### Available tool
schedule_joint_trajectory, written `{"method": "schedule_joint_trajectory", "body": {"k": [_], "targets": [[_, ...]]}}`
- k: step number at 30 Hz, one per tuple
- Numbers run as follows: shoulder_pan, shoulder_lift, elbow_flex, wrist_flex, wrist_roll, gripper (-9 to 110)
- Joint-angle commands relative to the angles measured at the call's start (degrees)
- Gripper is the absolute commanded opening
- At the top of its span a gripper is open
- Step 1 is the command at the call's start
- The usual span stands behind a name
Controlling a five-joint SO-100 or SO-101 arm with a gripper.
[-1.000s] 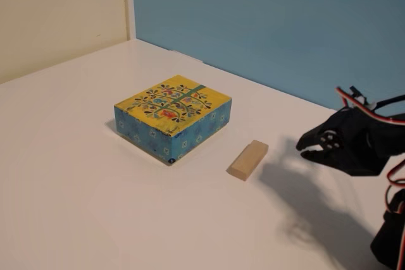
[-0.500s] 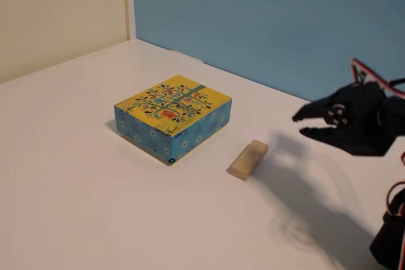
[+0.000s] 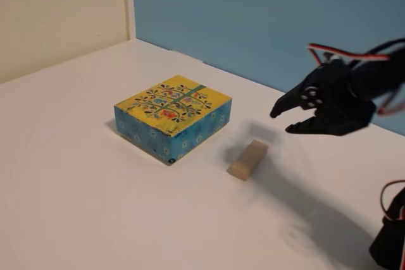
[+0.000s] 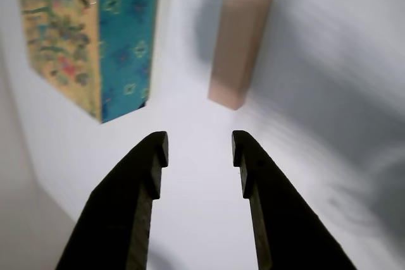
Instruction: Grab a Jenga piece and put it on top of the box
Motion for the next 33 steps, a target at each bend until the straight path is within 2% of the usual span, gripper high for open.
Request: {"method": "schedule_joint_trajectory", "body": {"k": [1,8,15,33], "targets": [[0.5,-5.8,-5.4,0.2,-2.5,13],[0.1,-9.5,-8.3,2.3,-7.0,16],[0.3,-20.5,-14.7,4.7,-12.0,23],[-1.1,-33.5,-16.9,2.5,-18.9,24]]}}
